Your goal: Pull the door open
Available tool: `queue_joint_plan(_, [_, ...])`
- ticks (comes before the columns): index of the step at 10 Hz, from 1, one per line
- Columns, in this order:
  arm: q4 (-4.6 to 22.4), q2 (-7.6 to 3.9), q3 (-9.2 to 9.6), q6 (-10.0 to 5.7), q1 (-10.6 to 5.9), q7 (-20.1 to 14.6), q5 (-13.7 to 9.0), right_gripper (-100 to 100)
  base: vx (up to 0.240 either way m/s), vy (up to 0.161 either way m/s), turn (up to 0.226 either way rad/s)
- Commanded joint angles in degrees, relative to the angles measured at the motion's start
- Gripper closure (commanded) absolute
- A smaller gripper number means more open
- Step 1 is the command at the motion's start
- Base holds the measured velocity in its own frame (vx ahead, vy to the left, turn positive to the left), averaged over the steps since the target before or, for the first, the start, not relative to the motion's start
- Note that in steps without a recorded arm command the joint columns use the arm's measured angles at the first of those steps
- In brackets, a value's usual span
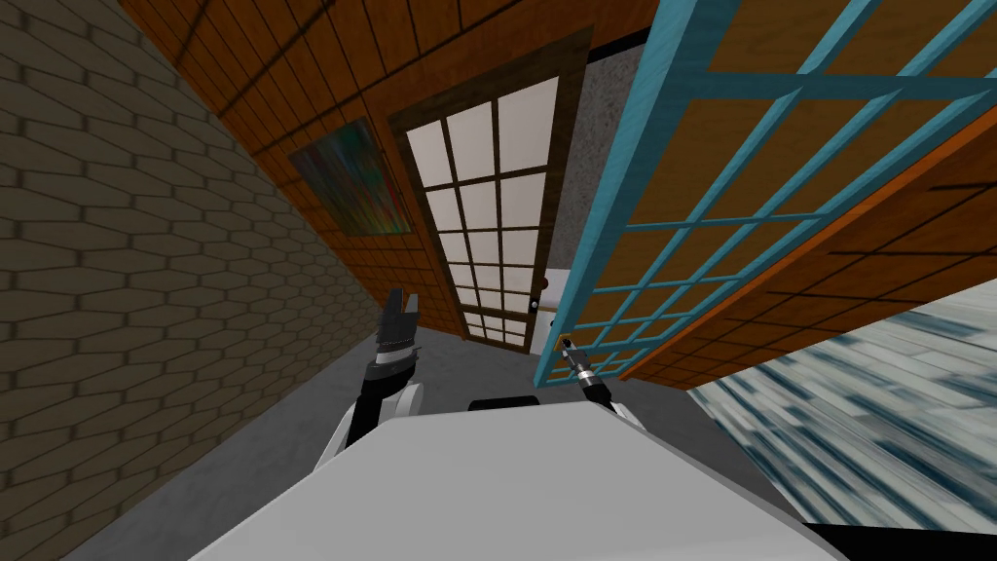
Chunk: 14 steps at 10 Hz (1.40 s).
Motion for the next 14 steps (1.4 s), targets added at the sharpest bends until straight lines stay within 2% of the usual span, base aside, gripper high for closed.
queue_joint_plan(1, [0.13, -0.04, 0.44, 0.0, -0.15, -2.12, -0.81, 100, -0.045, -0.026, 0.065])
queue_joint_plan(6, [0.32, -0.22, 1.48, 0.16, -0.41, -6.96, -2.82, 100, -0.041, -0.017, 0.041])
queue_joint_plan(14, [0.8, -0.7, 4.05, 0.56, -1.08, -19.0, -7.84, 100, -0.047, -0.022, 0.06])
